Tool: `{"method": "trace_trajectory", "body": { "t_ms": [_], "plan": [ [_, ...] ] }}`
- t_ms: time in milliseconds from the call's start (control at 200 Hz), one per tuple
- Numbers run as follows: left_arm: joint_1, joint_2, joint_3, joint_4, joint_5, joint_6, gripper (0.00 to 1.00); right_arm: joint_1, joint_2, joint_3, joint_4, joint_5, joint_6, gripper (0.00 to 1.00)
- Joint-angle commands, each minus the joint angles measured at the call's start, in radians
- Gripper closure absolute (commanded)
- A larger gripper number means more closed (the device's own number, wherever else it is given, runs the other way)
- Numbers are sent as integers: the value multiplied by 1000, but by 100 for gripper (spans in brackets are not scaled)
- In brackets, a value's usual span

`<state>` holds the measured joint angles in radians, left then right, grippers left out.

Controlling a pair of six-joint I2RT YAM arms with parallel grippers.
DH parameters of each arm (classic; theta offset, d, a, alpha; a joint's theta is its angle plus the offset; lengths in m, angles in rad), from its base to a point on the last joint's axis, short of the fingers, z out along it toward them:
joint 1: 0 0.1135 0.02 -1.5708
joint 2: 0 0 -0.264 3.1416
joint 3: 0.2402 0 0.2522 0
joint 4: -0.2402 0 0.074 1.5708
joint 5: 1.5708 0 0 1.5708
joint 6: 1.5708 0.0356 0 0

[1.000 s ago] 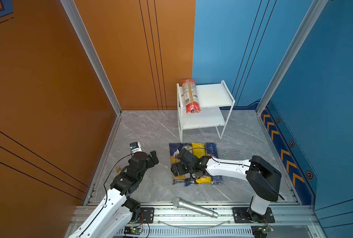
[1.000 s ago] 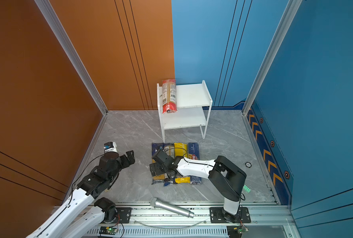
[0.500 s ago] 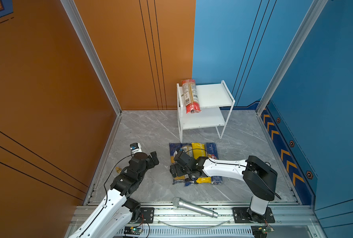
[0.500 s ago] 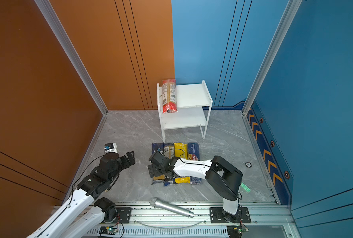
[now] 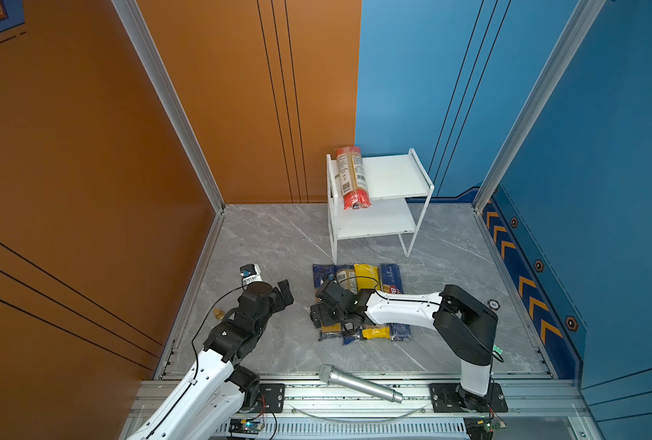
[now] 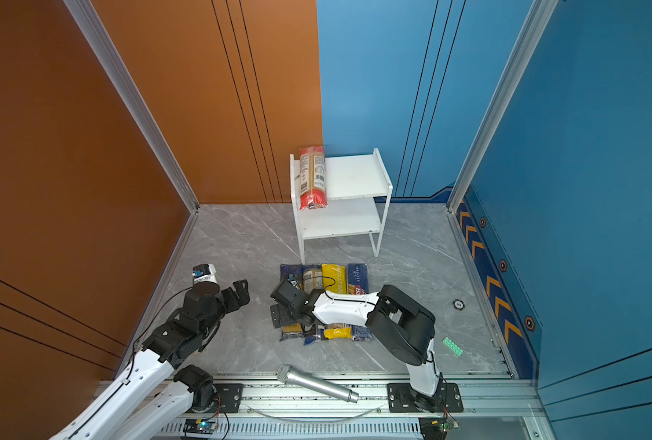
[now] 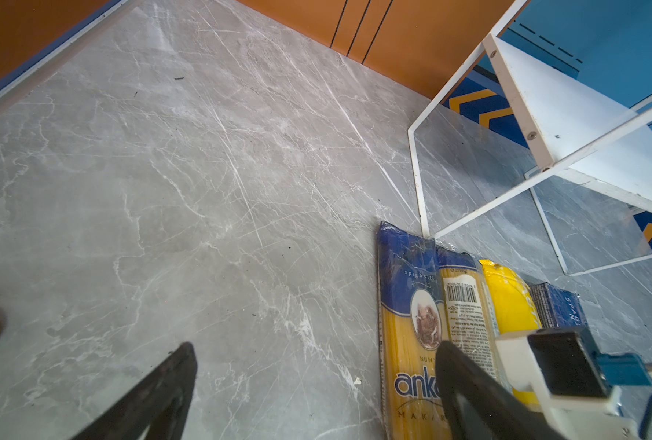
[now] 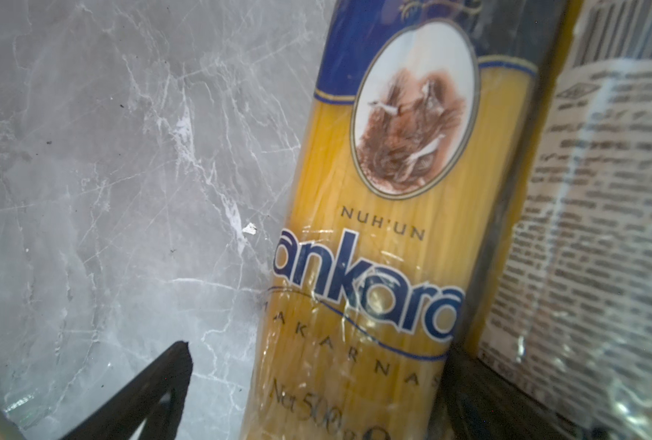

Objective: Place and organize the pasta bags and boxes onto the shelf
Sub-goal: 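Withdraw the left gripper from the shelf while the right gripper descends over the Ankara bag, then close the right gripper around the blue-and-yellow Ankara spaghetti bag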

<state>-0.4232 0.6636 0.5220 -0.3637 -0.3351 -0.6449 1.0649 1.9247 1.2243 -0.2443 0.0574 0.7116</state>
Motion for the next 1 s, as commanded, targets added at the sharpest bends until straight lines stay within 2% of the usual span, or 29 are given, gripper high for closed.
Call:
{"method": "trace_trajectory", "body": {
  "t_ms": [0,376,771,996],
  "plan": [
    [8,-10,-16,-16,16,4,2,-9,82,-7,-145,-11,27,5],
    [8,-26,-26,-17,16,-1,2,-6,116,13,-182,16,19,14],
    [8,-30,-30,-20,14,-6,2,-4,112,24,-208,32,0,42],
    [9,-37,-37,-18,15,-11,2,-6,93,25,-209,51,-22,53]
  ]
}}
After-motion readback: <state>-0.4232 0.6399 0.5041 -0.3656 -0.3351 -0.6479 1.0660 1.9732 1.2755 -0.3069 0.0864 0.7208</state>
